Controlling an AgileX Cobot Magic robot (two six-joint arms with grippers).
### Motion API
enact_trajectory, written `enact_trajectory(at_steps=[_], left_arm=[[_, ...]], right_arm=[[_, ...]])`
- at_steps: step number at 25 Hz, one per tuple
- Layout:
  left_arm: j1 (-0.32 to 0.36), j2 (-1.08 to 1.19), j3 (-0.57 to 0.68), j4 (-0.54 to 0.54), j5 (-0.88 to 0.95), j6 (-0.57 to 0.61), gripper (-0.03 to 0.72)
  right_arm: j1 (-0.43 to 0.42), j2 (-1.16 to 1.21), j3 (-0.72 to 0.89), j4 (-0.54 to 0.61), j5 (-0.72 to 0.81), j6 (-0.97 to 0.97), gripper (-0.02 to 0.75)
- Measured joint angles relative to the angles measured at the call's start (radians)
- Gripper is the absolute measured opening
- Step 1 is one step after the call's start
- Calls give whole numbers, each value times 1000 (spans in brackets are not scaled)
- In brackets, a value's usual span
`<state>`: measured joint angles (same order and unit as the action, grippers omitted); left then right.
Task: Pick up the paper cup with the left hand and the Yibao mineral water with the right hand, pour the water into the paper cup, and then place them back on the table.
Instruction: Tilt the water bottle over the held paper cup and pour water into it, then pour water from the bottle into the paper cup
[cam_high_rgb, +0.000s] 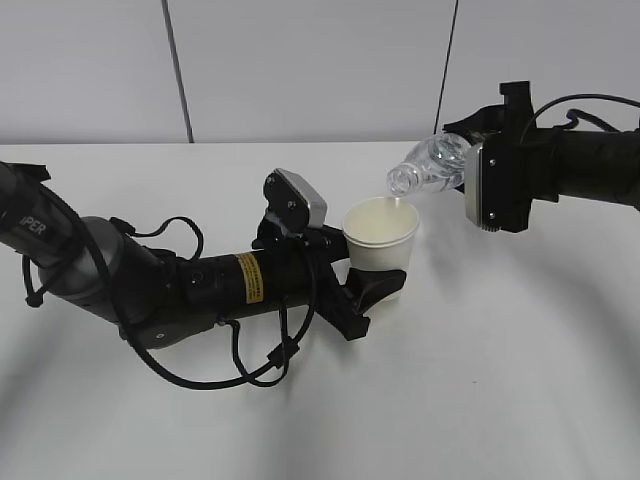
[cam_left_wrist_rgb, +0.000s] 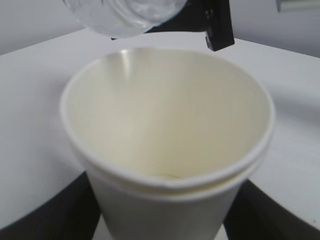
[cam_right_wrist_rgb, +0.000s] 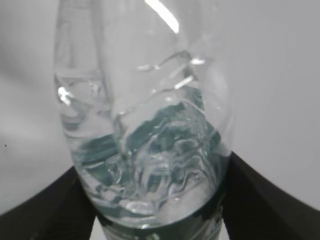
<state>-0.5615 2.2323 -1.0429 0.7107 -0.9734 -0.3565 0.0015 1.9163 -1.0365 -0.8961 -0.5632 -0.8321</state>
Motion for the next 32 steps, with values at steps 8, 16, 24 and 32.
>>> enact_trajectory(at_steps=[8,16,24,32], left_arm=[[0,0,0,0,0,0,440],[0,0,0,0,-11,-1,440],[0,0,0,2,-11,-1,440],[0,0,0,2,-12,-1,440]], right_arm=[[0,0,0,2,0,-29,477],[4,0,0,2,-2,-33,470],[23,0,0,11,-2,-56,469],[23,0,0,37,0,-111,469]])
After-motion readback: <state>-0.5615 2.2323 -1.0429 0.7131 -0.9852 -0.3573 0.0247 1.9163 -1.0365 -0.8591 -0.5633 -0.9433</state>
